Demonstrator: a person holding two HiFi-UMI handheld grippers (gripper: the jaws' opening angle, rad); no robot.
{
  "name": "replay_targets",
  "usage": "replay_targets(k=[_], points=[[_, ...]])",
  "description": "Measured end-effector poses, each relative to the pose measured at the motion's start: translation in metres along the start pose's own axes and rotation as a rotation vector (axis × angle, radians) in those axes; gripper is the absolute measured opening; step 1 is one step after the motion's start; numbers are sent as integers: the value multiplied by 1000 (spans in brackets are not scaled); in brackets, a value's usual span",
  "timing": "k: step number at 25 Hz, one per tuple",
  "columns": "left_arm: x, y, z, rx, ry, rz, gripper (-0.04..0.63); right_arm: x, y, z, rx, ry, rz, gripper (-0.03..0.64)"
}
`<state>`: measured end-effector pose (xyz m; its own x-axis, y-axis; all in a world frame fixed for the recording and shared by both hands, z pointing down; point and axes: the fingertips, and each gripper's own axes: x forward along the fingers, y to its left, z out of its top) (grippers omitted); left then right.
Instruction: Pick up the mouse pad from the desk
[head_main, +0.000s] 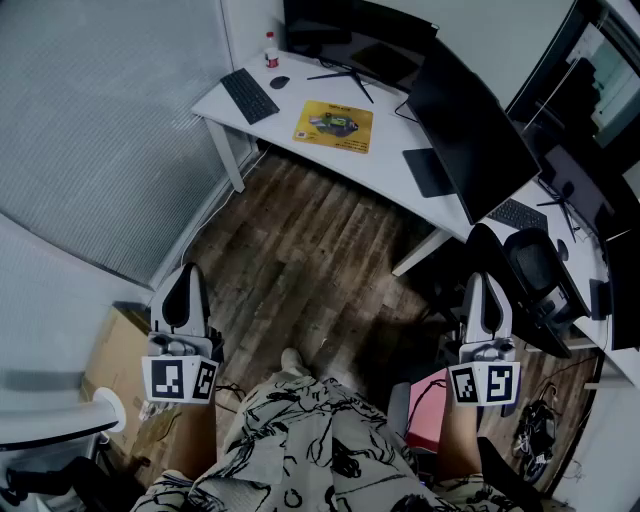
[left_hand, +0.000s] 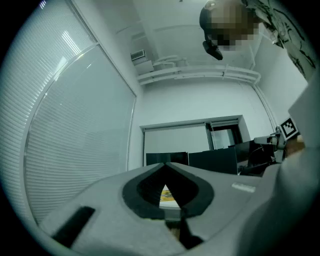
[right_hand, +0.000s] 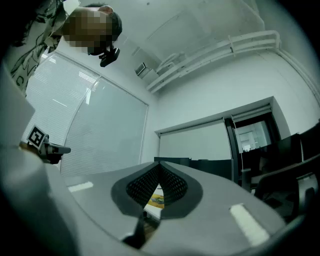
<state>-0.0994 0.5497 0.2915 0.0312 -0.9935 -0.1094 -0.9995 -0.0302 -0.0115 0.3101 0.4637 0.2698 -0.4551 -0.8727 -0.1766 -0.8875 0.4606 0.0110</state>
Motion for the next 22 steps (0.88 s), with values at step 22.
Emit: replay_targets(k=[22], points=[[7, -14, -8, 1, 45, -29, 6, -2, 3, -6, 47, -12, 38, 8]])
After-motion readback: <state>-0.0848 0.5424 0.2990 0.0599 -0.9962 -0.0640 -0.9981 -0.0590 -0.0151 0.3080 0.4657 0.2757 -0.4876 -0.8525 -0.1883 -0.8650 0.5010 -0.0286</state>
